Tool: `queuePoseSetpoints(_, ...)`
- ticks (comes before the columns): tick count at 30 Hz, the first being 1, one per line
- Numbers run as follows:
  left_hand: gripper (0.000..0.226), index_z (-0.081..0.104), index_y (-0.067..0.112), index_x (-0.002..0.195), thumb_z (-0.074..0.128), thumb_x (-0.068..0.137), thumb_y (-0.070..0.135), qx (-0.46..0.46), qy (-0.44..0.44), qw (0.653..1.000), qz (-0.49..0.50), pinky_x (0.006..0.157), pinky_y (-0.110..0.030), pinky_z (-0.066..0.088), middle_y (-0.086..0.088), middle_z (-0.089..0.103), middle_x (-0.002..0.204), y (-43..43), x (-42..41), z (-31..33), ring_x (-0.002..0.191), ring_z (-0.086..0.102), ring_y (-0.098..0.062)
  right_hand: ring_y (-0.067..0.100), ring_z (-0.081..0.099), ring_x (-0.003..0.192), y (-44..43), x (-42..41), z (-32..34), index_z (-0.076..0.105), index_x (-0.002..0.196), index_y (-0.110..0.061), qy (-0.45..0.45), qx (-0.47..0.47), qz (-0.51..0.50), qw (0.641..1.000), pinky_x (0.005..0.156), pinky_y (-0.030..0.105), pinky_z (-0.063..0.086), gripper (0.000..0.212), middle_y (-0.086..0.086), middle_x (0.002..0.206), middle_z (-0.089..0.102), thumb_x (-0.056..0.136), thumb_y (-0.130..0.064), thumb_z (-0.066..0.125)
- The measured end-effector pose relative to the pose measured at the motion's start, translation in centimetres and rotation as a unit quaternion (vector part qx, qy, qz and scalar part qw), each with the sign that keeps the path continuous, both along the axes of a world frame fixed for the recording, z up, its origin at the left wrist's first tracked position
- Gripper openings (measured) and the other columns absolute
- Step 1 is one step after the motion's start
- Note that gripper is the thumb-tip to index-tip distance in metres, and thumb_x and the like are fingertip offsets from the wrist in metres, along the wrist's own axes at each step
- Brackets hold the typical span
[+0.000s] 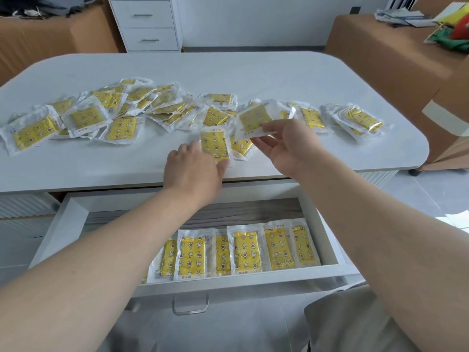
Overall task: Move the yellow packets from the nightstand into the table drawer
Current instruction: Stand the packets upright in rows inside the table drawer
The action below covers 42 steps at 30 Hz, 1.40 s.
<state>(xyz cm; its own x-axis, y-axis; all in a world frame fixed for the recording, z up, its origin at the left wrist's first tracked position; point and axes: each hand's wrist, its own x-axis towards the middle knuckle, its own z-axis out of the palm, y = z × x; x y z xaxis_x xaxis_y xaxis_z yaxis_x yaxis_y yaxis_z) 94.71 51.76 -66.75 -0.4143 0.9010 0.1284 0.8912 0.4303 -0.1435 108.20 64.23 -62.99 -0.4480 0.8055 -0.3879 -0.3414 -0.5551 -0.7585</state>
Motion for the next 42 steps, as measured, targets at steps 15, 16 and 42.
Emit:
queuePoseSetpoints(15, 0.053, 0.063, 0.009, 0.1, 0.032, 0.104, 0.051, 0.02, -0.069, 0.997, 0.026, 0.073, -0.038, 0.043, -0.013, 0.053, 0.109, -0.7, -1.0, 0.5, 0.09, 0.054, -0.03, 0.038, 0.074, 0.091, -0.7, 0.3, -0.2, 0.063, 0.105, 0.001, -0.083, -0.02, 0.022, 0.996, 0.078, 0.051, 0.062, 0.031, 0.022, 0.111, 0.07, 0.078, 0.017, 0.062)
queuePoseSetpoints(16, 0.051, 0.061, 0.009, 0.093, 0.033, 0.104, 0.05, 0.027, -0.079, 0.996, 0.035, 0.071, -0.038, 0.042, -0.013, 0.052, 0.109, -0.7, -1.0, 0.6, 0.089, 0.054, -0.031, 0.036, 0.075, 0.088, -0.7, 0.4, -0.2, 0.064, 0.106, 0.0, -0.085, -0.022, 0.025, 0.996, 0.077, 0.05, 0.062, 0.03, 0.02, 0.108, 0.072, 0.08, 0.013, 0.064)
queuePoseSetpoints(42, 0.042, 0.058, 0.017, 0.129, 0.071, 0.09, 0.019, 0.128, -0.435, 0.884, 0.113, 0.072, -0.031, 0.047, -0.004, 0.063, 0.116, -1.4, -2.3, 1.7, 0.1, 0.06, -0.025, 0.039, 0.075, 0.091, -1.4, 1.3, -0.2, 0.056, 0.121, -0.017, -0.181, 0.147, 0.202, 0.951, 0.082, 0.056, 0.06, 0.064, 0.021, 0.106, 0.075, 0.072, 0.02, 0.074)
